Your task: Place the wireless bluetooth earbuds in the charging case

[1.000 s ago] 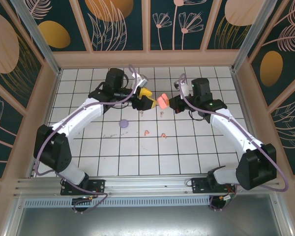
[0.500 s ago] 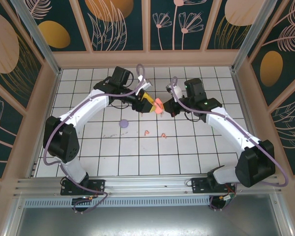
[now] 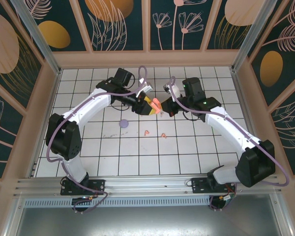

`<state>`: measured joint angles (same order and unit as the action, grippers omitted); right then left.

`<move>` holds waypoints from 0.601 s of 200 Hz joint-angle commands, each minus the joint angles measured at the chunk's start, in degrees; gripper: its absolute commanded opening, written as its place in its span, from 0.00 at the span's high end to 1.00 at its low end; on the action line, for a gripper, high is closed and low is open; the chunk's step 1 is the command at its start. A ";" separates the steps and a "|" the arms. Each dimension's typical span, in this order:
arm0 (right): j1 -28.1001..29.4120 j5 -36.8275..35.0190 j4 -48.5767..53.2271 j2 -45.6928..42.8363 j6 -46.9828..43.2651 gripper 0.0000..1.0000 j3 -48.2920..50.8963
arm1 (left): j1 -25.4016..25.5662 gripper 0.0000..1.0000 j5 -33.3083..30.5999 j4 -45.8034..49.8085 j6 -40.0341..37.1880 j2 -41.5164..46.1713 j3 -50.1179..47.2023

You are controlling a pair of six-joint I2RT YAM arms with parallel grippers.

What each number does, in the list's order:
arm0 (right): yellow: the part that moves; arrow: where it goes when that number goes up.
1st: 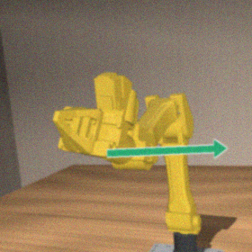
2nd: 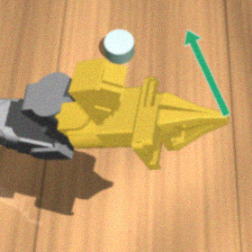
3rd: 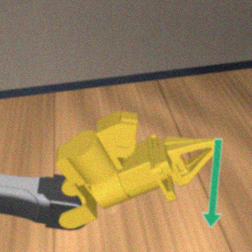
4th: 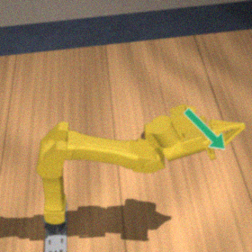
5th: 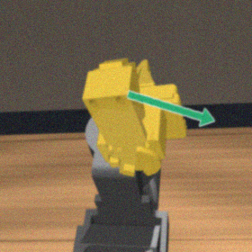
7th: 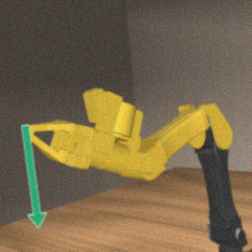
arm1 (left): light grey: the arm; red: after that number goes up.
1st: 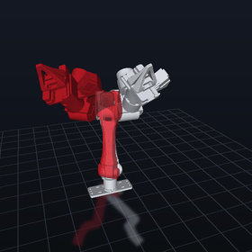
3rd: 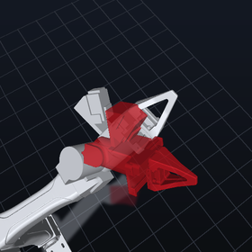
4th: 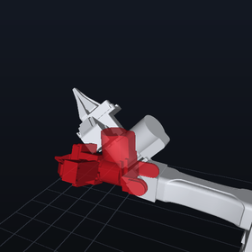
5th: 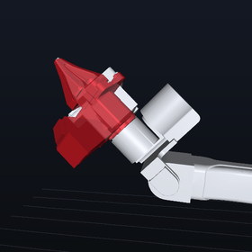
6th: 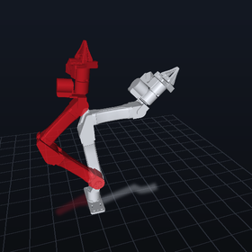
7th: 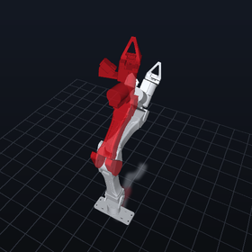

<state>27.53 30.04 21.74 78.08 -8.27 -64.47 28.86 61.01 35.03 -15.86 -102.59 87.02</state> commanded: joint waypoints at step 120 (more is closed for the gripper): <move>1.56 0.76 -0.53 2.59 -0.26 1.00 -2.81 | -0.39 0.60 3.41 1.29 -1.98 -2.16 1.76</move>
<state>28.40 30.00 21.71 80.05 -8.27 -65.12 28.60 61.73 35.59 -16.10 -103.94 87.13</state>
